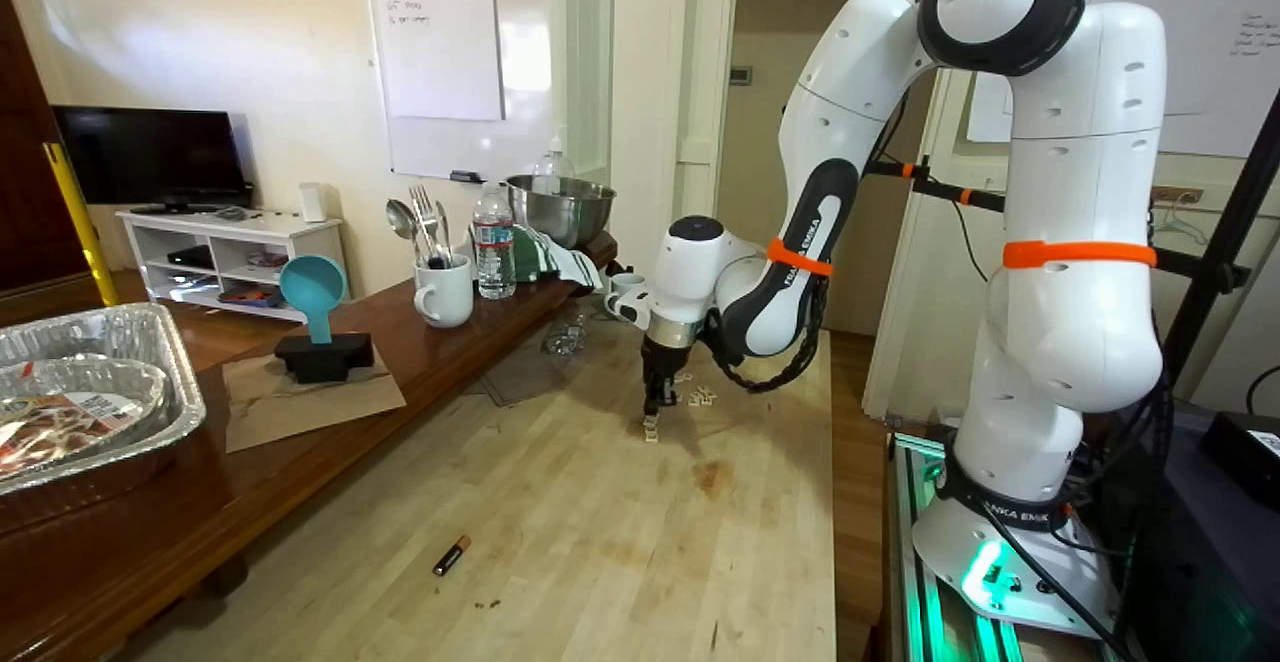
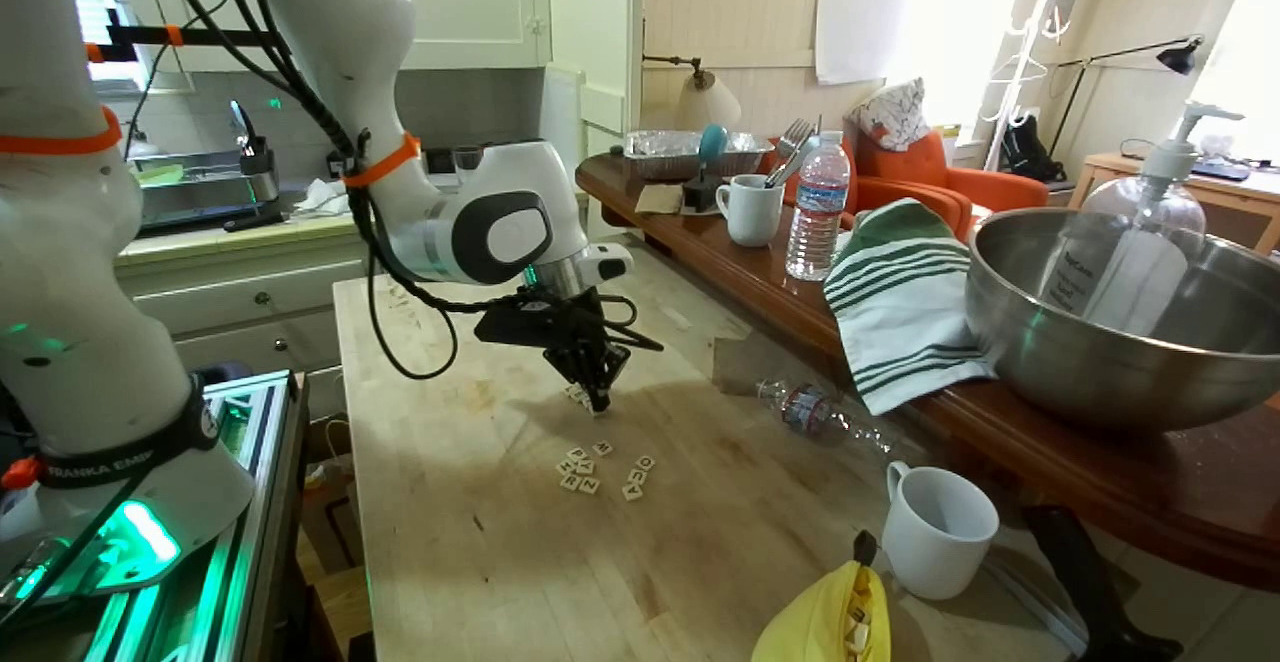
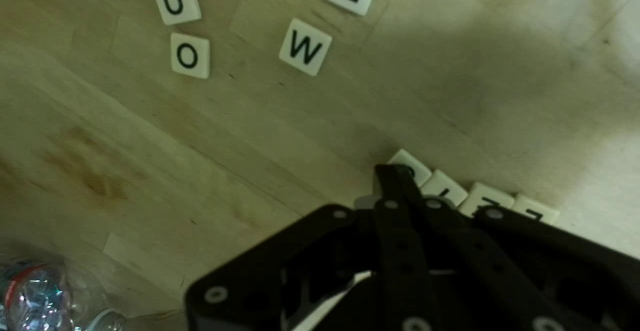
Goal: Put one letter block into the line of letter blocks
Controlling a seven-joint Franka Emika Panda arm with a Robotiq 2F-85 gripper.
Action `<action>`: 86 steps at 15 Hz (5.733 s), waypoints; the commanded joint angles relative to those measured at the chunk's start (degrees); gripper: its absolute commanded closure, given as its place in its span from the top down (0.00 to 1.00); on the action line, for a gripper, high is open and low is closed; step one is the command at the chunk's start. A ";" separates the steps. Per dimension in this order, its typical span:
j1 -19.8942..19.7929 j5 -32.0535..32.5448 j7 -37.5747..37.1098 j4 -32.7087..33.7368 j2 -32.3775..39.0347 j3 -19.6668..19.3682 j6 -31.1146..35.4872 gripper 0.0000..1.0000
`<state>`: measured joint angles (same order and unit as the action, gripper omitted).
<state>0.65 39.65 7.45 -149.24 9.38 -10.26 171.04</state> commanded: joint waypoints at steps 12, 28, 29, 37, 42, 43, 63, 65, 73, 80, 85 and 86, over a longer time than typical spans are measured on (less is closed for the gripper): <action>-0.56 -12.21 -1.42 -2.51 -2.60 2.63 0.62 0.00; -0.74 -26.34 -14.42 -2.18 -3.88 4.12 -8.44 0.00; -0.71 -27.03 -14.45 -2.10 -3.92 4.19 -8.40 0.00; -0.88 -30.84 -12.97 -1.77 -3.48 5.51 -7.24 0.00; -1.22 -36.00 -12.23 -0.69 -2.27 7.02 -5.61 0.00; -1.31 -36.97 -11.96 -0.47 -2.10 7.26 -5.36 0.00; -1.82 -36.85 -12.33 1.06 0.38 5.98 -5.78 0.00; -1.86 -37.32 -12.09 1.11 0.40 6.25 -5.70 0.00; -1.32 -34.65 -12.25 1.67 1.18 5.54 -5.61 0.00; -1.76 -36.35 -9.10 0.57 -1.18 6.97 -5.63 0.00; -1.62 -35.71 -9.09 1.02 0.01 7.09 -5.19 0.00; -1.52 -35.26 -9.39 1.14 0.40 6.84 -4.95 0.00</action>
<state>-0.74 4.02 -2.55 -148.37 8.68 -3.37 165.29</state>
